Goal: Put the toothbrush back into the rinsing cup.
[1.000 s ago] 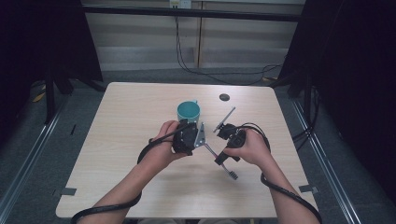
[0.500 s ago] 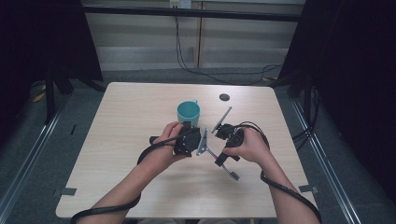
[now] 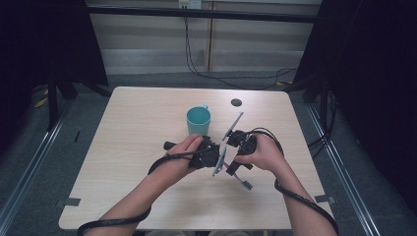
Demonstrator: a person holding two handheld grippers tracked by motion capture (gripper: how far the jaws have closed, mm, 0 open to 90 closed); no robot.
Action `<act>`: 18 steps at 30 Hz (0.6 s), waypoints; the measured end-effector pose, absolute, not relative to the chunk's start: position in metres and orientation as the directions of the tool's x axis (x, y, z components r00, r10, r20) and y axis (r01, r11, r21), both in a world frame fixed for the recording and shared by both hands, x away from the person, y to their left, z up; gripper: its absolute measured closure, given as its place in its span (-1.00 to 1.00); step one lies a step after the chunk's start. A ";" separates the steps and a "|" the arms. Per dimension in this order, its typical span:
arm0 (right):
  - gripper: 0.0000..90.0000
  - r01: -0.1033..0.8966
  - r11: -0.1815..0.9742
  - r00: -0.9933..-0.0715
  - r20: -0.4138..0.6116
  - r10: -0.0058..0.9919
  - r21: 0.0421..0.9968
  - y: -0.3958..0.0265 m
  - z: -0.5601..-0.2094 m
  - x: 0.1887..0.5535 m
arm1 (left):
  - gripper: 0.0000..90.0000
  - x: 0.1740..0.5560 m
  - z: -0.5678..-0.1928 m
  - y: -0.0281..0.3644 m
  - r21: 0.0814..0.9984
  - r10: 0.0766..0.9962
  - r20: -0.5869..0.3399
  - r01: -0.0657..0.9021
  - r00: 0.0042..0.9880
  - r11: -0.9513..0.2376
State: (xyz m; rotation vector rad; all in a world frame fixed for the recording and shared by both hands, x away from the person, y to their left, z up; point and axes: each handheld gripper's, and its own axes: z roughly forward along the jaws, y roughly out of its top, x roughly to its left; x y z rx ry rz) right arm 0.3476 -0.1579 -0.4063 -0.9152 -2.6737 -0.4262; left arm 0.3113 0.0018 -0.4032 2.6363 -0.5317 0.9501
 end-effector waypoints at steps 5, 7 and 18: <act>0.75 0.624 0.759 -0.763 0.354 0.541 0.187 -0.157 -0.407 0.347 | 0.57 0.311 -0.407 0.001 0.127 -0.252 0.639 -0.422 0.727 -0.898; 0.75 0.622 0.760 -0.765 0.351 0.539 0.188 -0.157 -0.407 0.348 | 0.59 0.311 -0.409 0.001 0.124 -0.249 0.633 -0.414 0.733 -0.902; 0.74 0.616 0.757 -0.776 0.336 0.534 0.219 -0.161 -0.402 0.349 | 0.77 0.309 -0.418 0.003 0.120 -0.233 0.558 -0.355 0.796 -0.927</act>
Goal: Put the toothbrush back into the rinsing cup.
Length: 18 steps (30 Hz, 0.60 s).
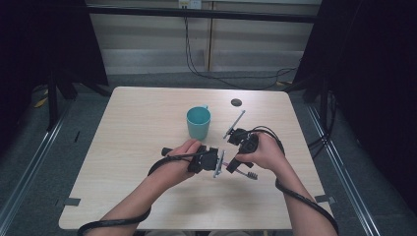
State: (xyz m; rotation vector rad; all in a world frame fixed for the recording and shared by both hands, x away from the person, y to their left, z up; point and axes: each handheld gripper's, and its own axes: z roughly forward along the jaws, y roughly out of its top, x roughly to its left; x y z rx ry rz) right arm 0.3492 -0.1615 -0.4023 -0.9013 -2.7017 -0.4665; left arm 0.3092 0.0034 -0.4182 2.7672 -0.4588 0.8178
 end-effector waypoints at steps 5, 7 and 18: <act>0.74 0.614 0.754 -0.780 0.328 0.533 0.234 -0.162 -0.401 0.349 | 0.80 0.308 -0.420 0.004 0.136 -0.208 0.525 -0.323 0.825 -0.937; 0.73 0.610 0.754 -0.784 0.326 0.529 0.243 -0.162 -0.402 0.348 | 0.81 0.309 -0.419 0.004 0.136 -0.212 0.516 -0.324 0.830 -0.936; 0.27 0.622 0.733 -0.781 0.292 0.552 0.277 -0.164 -0.401 0.347 | 0.81 0.308 -0.420 0.005 0.162 -0.170 0.496 -0.284 0.851 -0.945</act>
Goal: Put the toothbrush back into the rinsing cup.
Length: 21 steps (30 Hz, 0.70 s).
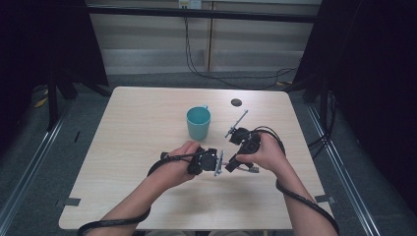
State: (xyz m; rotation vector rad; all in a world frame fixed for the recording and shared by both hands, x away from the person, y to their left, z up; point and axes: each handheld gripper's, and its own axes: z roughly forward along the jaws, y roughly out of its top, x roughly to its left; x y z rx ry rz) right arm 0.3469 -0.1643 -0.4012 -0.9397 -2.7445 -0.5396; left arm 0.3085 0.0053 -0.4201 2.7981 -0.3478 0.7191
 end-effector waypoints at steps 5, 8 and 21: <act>0.16 0.633 0.707 -0.774 0.274 0.571 0.316 -0.168 -0.397 0.347 | 0.81 0.313 -0.423 0.010 0.186 -0.129 0.480 -0.244 0.868 -0.952; 0.12 0.633 0.697 -0.774 0.273 0.571 0.336 -0.171 -0.394 0.347 | 0.81 0.315 -0.424 0.012 0.186 -0.117 0.475 -0.230 0.872 -0.955; 0.07 0.650 0.554 -0.740 0.268 0.617 0.519 -0.189 -0.376 0.345 | 0.81 0.321 -0.426 0.023 0.242 -0.015 0.447 -0.137 0.894 -0.961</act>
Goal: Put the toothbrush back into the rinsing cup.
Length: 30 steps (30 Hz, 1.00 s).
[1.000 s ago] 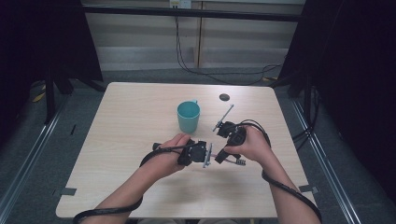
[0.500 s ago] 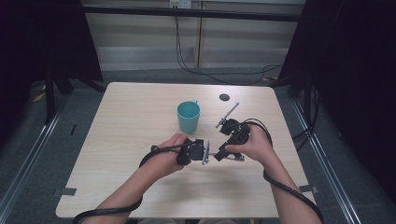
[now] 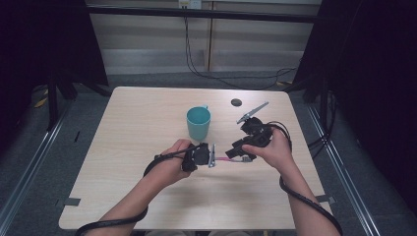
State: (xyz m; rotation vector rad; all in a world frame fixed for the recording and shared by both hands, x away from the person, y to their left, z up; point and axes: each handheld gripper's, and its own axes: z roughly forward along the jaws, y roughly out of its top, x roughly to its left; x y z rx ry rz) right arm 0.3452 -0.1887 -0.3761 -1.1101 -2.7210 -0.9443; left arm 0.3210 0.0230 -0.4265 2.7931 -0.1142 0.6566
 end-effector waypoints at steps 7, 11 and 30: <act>0.07 0.646 0.449 -0.722 0.303 0.622 0.618 -0.197 -0.368 0.341 | 0.81 0.324 -0.426 0.031 0.238 0.023 0.437 -0.091 0.899 -0.967; 0.08 0.639 0.435 -0.724 0.305 0.619 0.634 -0.198 -0.363 0.337 | 0.81 0.328 -0.425 0.034 0.266 0.079 0.420 -0.039 0.904 -0.963; 0.05 0.636 0.412 -0.726 0.324 0.607 0.653 -0.200 -0.370 0.327 | 0.81 0.338 -0.418 0.042 0.365 0.276 0.379 0.131 0.883 -0.922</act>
